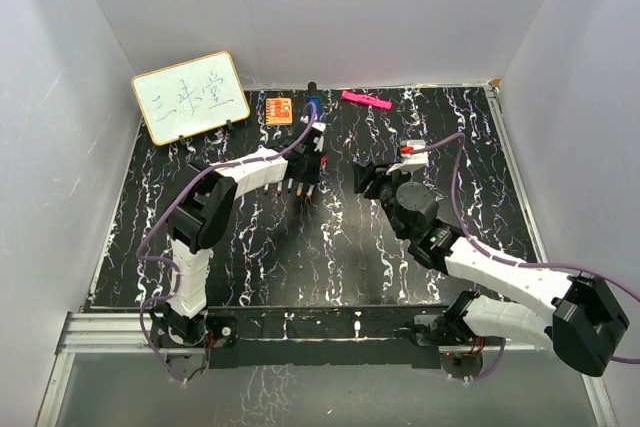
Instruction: Insert the pens into the pen caps
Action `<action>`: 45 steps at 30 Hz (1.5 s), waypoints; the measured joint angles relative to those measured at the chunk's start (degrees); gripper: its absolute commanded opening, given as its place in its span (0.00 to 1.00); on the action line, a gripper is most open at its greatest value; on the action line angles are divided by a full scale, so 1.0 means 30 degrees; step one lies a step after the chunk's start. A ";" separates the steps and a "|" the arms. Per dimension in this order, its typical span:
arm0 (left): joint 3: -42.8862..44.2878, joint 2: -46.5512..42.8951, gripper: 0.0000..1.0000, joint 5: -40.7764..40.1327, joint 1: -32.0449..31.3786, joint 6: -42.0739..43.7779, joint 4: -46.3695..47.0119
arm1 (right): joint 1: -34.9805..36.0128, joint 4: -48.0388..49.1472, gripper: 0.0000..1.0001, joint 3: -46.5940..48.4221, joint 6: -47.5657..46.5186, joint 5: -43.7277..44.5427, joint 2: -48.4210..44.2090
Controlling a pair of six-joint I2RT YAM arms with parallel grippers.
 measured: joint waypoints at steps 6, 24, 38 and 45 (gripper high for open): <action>0.0656 0.0627 0.00 0.0015 0.0240 -0.0146 -0.0080 | 0.0000 -0.0044 0.46 0.0000 0.0007 0.0000 0.0299; 0.0838 0.0750 0.66 0.1450 0.0299 -0.1151 0.0204 | 0.0000 -0.0219 0.48 0.0000 0.0073 -0.0015 0.0364; 0.0583 -0.1166 0.69 0.2178 0.0313 -0.1377 0.0328 | 0.0000 -0.0219 0.48 -0.0007 0.0117 0.0007 0.0364; 0.0415 -0.5180 0.60 0.3235 0.0328 -0.1384 0.1413 | 0.0000 -0.0219 0.48 -0.0007 0.0189 0.0546 0.0474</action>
